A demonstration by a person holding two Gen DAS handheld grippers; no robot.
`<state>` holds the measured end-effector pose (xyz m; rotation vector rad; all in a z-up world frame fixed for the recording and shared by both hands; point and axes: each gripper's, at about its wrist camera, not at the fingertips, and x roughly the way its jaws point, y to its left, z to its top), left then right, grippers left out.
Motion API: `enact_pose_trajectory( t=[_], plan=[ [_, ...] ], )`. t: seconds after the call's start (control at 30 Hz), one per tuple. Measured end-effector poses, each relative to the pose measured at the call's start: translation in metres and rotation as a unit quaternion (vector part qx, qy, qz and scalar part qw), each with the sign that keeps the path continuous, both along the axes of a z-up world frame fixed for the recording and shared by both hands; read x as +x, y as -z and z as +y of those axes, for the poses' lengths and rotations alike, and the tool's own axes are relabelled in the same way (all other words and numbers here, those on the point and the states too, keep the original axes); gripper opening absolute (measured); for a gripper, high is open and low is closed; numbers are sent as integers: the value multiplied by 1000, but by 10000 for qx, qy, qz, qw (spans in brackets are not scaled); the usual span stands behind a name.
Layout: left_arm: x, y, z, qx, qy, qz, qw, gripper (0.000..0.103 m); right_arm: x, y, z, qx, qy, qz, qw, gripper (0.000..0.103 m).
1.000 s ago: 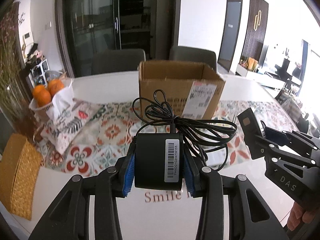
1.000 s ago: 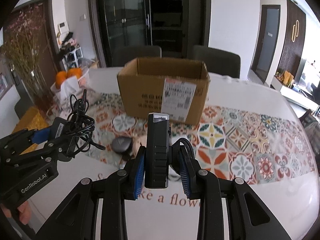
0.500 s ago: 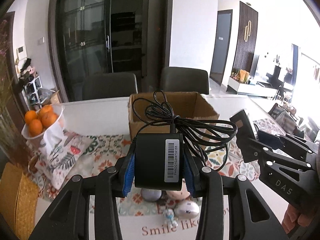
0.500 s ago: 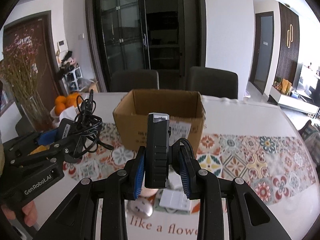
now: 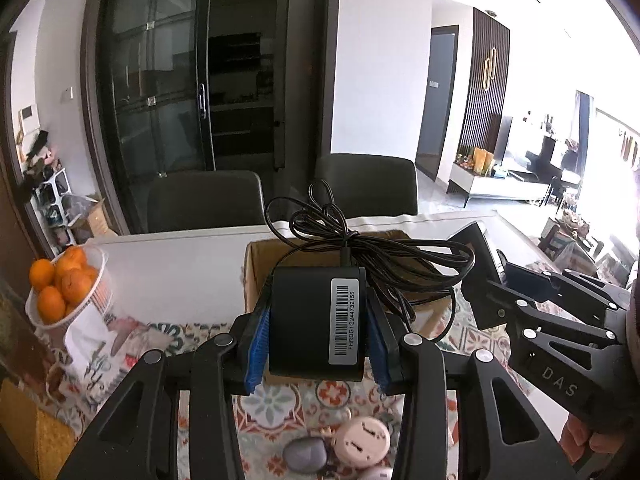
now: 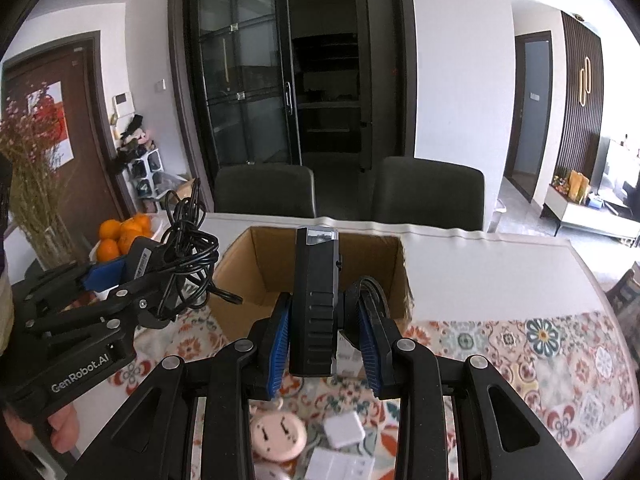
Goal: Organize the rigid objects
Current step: 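Carry both held items over the cardboard box and open both tools, then withdraw both tools from the box back toward the remaining items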
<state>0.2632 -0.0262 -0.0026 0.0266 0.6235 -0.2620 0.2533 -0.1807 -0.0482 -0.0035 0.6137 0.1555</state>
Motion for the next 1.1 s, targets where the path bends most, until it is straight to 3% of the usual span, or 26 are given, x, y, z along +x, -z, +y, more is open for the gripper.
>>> enact_pose_trajectory(
  t=[0.3,0.63,0.83,0.9,1.03,1.1],
  plan=[
    [57,3,-9,5,41,274,9996,41,62,5,-10,174,-93,407,9990,32],
    [121,39,-15,16,11,1188,9929,41,122,38,-12,255,-144,1138,9931,32],
    [134,54,-27,91,-6,1494,9887,41,143,58,-15,242,-176,1457,9889,32],
    [134,56,-27,91,-22,1406,9900,42,151,63,-16,216,-157,1505,9883,32],
    [132,54,-25,203,-88,1294,9913,59,156,66,-15,186,-220,1500,9883,32],
    [129,52,-21,338,-276,1188,9920,61,156,64,-15,169,-261,1458,9888,35]
  ],
)
